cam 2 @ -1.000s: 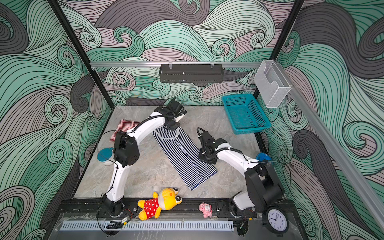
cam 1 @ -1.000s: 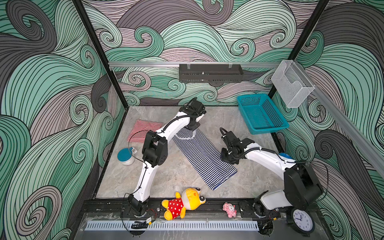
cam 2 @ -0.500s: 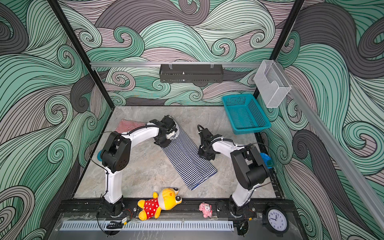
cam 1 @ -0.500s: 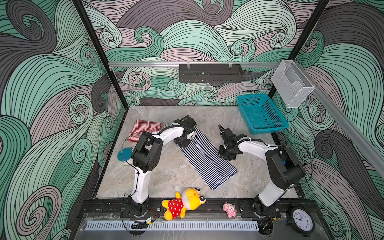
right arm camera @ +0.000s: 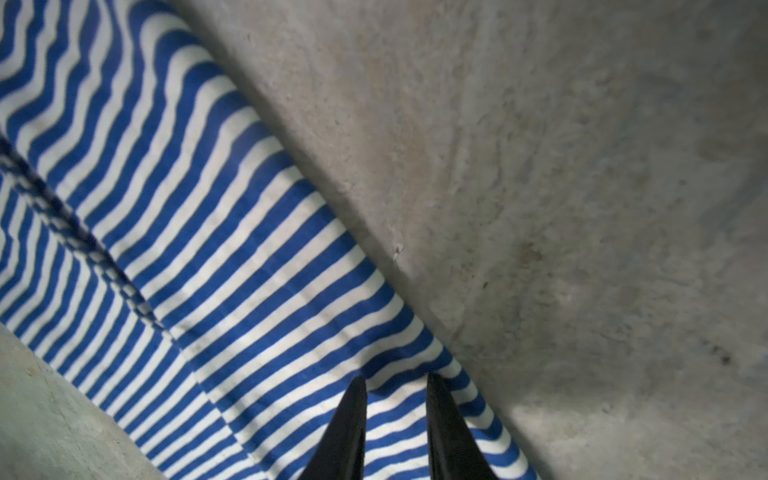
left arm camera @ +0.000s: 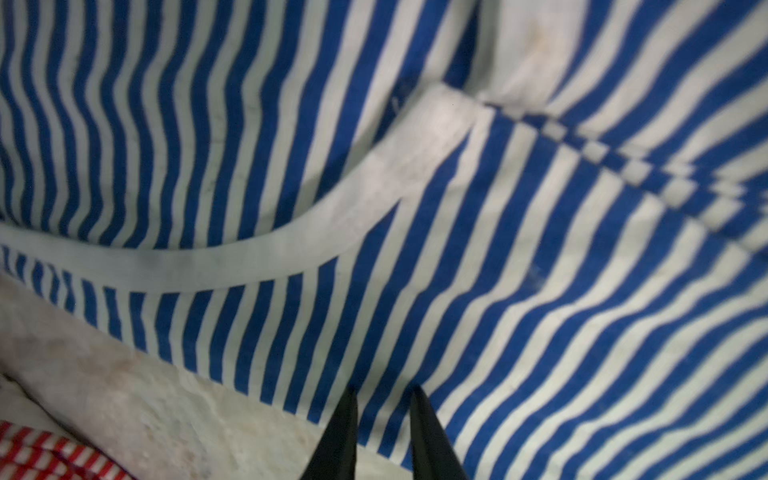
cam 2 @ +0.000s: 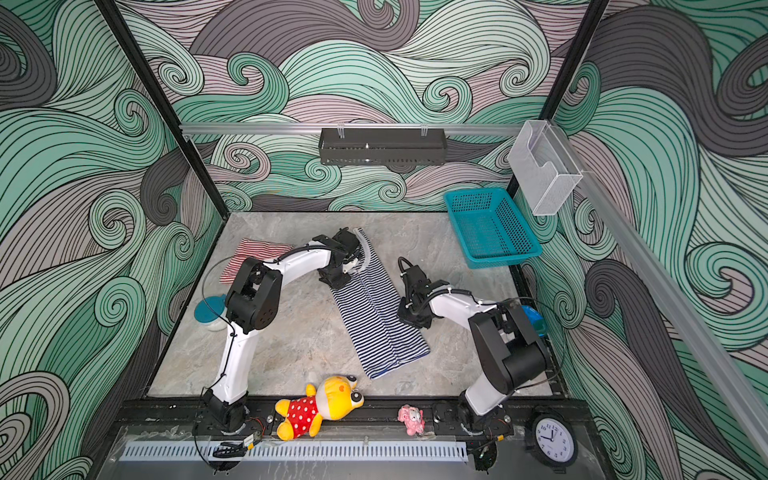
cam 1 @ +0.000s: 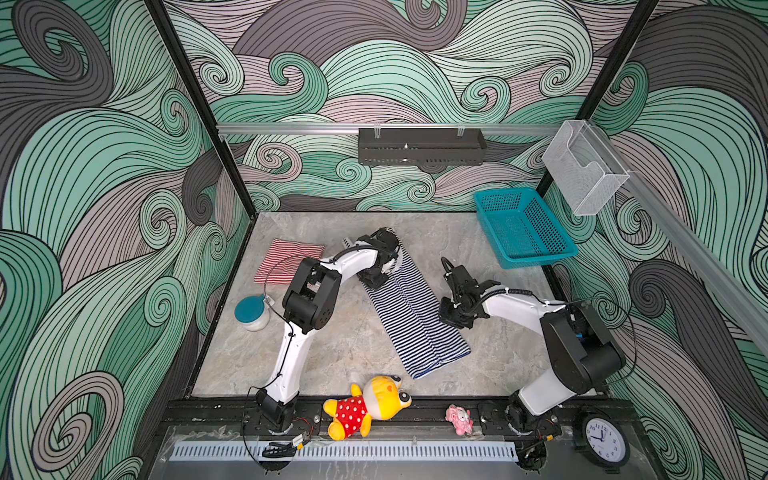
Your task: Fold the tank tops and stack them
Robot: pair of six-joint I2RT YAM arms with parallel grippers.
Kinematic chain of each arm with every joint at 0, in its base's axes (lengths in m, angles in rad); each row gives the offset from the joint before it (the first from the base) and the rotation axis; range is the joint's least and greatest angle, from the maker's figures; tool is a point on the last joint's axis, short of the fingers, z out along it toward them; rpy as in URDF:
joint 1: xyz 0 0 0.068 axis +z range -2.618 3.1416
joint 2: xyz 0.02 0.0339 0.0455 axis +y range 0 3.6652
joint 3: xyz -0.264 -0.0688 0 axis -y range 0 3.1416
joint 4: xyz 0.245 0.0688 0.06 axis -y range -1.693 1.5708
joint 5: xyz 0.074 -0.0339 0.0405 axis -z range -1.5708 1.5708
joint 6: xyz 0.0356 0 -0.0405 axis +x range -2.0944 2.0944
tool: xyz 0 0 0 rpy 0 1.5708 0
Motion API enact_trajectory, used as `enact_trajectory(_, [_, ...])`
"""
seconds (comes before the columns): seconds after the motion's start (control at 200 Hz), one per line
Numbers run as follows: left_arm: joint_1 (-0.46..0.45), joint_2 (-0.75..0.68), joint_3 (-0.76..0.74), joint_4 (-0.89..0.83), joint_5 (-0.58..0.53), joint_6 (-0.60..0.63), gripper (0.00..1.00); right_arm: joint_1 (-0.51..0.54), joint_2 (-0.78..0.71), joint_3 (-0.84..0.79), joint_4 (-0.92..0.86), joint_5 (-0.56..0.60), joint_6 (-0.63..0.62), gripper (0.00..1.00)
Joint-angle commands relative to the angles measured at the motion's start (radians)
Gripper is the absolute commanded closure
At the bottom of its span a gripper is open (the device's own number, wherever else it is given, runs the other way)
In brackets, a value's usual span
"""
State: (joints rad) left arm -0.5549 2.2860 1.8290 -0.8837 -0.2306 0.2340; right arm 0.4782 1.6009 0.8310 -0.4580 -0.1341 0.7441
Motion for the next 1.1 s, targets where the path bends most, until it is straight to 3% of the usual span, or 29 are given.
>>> enact_trajectory(0.0, [0.026,0.130,0.125,-0.043,-0.032,0.018,0.76,0.048,0.007,-0.051,-0.038,-0.012,0.075,0.72])
enact_trajectory(0.215, [0.055,0.286,0.423,-0.127,-0.060,0.014,0.76,0.146,0.033,-0.037,-0.019,-0.022,0.157,0.73])
enact_trajectory(0.325, [0.068,0.254,0.418,-0.130,-0.041,0.004,0.76,0.151,-0.013,-0.026,-0.028,-0.020,0.163,0.72])
enact_trajectory(0.43, [0.071,0.140,0.313,-0.085,-0.018,-0.005,0.74,0.150,-0.086,-0.002,-0.082,0.000,0.149,0.68])
enact_trajectory(0.465, [0.071,0.087,0.261,-0.058,-0.007,-0.005,0.72,0.152,-0.111,0.004,-0.099,0.004,0.149,0.57])
enact_trajectory(0.515, [0.072,0.009,0.183,-0.019,0.016,-0.003,0.59,0.153,-0.137,0.003,-0.112,-0.006,0.152,0.49])
enact_trajectory(0.601, [0.070,-0.105,0.080,0.018,0.046,0.002,0.49,0.152,-0.176,-0.017,-0.116,-0.036,0.169,0.41])
enact_trajectory(0.751, [0.067,-0.246,-0.054,0.001,0.074,0.002,0.48,0.155,-0.259,-0.103,-0.102,-0.091,0.226,0.42])
enact_trajectory(0.916, [0.047,-0.407,-0.286,0.018,0.193,0.081,0.48,0.161,-0.374,-0.220,-0.083,-0.142,0.306,0.45])
enact_trajectory(1.096, [-0.020,-0.542,-0.530,0.105,0.185,0.103,0.45,0.165,-0.478,-0.319,-0.024,-0.178,0.385,0.43])
